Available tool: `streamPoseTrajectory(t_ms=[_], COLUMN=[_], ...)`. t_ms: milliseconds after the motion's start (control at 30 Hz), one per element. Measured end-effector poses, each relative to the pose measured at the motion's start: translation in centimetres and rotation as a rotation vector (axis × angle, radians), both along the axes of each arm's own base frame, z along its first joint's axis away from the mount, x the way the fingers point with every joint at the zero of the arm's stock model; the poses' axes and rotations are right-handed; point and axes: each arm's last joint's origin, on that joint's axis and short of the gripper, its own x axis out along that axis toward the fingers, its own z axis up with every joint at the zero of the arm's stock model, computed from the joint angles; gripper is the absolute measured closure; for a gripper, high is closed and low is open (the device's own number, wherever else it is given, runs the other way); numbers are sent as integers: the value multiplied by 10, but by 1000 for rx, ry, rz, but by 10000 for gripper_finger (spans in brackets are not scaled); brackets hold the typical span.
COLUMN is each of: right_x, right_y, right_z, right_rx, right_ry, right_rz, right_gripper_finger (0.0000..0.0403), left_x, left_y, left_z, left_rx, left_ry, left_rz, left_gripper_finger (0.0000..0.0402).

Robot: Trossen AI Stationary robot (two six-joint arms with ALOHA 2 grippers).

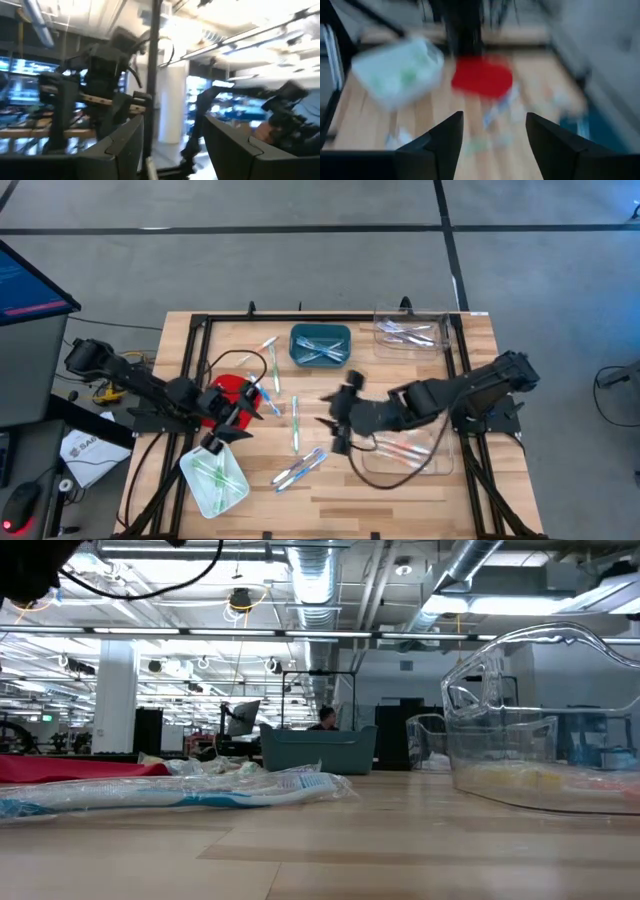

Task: Pick & Place Toothbrushes
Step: Put the green toothbrush into the white bin

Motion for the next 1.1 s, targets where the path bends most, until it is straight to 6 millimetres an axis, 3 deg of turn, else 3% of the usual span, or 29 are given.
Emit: streamPoseTrajectory(t_ms=[200, 367, 533, 633, 800, 933, 1100], right_x=[45, 85, 108, 113, 115, 115, 112], right_y=[-12, -26, -59, -76, -86, -91, -96], right_z=[8, -20, -42, -47, -46, -47, -56], right_rx=[-192, -299, -234, -163, -16, 92, 72], right_ry=[-253, -311, -326, -331, -349, -349, -239], right_rz=[80, 62, 20, 47, 199, 433, 465], right_gripper_finger=[197, 196, 193, 194, 197, 197, 198], left_x=[-13, -23, -42, -52, -54, -43, -11], left_y=[12, 26, 30, 33, 38, 37, 28], left_z=[14, 23, 17, 18, 13, 7, 2], left_rx=[-47, -52, 27, 80, 174, 204, 175], left_ry=[70, 200, 357, 388, 495, 591, 714], left_rz=[-241, -248, -201, -125, 77, 102, 124], left_gripper_finger=[204, 209, 223, 230, 238, 237, 240])
